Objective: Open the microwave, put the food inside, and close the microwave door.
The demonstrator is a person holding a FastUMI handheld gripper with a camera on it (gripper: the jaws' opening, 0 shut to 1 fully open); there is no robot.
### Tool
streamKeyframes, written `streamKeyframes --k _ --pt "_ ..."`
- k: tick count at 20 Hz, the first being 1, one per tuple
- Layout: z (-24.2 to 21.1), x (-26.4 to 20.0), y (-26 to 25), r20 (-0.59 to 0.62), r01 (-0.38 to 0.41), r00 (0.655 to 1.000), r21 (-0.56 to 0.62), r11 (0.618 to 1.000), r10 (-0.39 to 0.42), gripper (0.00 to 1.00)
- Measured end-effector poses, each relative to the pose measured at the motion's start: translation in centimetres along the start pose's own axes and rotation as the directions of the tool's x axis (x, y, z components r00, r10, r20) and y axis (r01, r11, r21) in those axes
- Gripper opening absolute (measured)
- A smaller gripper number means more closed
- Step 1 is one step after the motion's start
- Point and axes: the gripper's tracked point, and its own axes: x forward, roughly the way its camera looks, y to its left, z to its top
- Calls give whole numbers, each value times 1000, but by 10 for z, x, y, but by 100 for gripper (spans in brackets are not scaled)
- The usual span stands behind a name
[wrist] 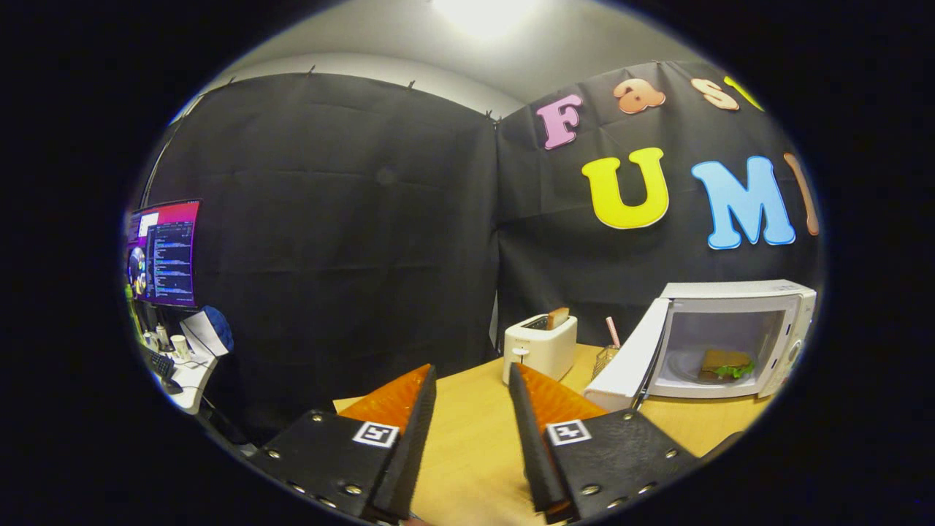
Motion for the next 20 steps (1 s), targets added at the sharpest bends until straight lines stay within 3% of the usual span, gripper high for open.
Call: streamKeyframes --k 2,4,5,7,9,11,20 --pt "-25 10 2 -51 10 999 -18 1000 -11 33" --pt "-50 17 7 -99 -3 995 -14 1000 2 29" --pt "-58 22 -3 -116 33 993 -30 999 -36 29" --pt "-73 21 -23 -120 106 986 -63 992 -113 5" --pt "-83 19 -35 -131 148 980 -41 988 -152 9" --pt "-88 16 -37 -141 140 980 -5 990 -139 1" --pt "-74 -24 -85 -77 262 961 -70 962 -267 1"
